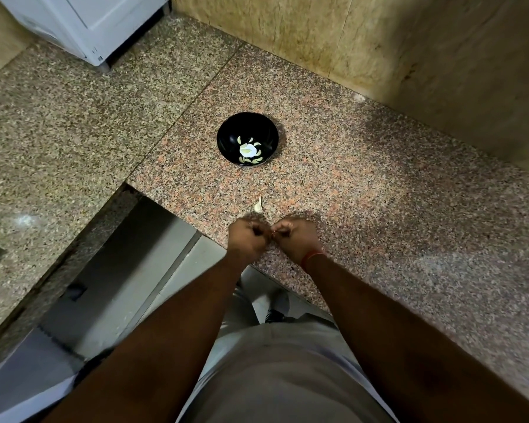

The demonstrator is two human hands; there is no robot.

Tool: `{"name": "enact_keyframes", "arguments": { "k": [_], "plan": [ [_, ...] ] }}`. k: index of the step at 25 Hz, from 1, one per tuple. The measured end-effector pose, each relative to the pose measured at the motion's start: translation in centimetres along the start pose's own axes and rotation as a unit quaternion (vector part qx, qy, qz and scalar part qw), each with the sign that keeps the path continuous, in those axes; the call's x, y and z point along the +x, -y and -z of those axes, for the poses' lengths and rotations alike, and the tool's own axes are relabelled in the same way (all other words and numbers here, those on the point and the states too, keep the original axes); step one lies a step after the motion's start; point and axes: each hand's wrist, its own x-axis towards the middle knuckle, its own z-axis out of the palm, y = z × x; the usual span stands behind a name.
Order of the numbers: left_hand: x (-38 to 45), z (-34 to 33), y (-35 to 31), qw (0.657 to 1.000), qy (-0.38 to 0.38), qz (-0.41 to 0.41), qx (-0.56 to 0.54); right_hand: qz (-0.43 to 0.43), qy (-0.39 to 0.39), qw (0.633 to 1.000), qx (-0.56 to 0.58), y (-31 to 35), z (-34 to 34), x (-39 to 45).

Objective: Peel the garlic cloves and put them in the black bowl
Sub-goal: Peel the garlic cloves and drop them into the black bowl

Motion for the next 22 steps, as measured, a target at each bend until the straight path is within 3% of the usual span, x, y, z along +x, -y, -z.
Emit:
{"name": "enact_keyframes", "arguments": {
  "k": [3, 7, 16, 20, 22],
  "plan": [
    [-0.3, -0.1, -0.1, 0.992, 0.004, -0.067, 0.110, 0.090, -0.002, 0.984, -0.156, 0.3, 0.0, 0.5],
    [-0.3, 0.4, -0.1, 0.996, 0.006, -0.028, 0.082, 0.155, -0.013, 0.964, -0.215, -0.4, -0.4, 0.7],
    [0.1, 0.6, -0.3, 0.996, 0.020, 0.085, -0.034, 0.025, 0.005, 0.987, -0.158, 1.0, 0.2, 0.6],
    [0.3, 0.3, 0.2, 0.998, 0.018, 0.059, -0.021, 0.018, 0.003, 0.989, -0.148, 1.1, 0.3, 0.9],
    [0.7, -0.1, 0.9, 0.997, -0.014, -0.027, 0.064, 0.009, -0.004, 0.988, -0.156, 1.3, 0.2, 0.8]
  ]
}}
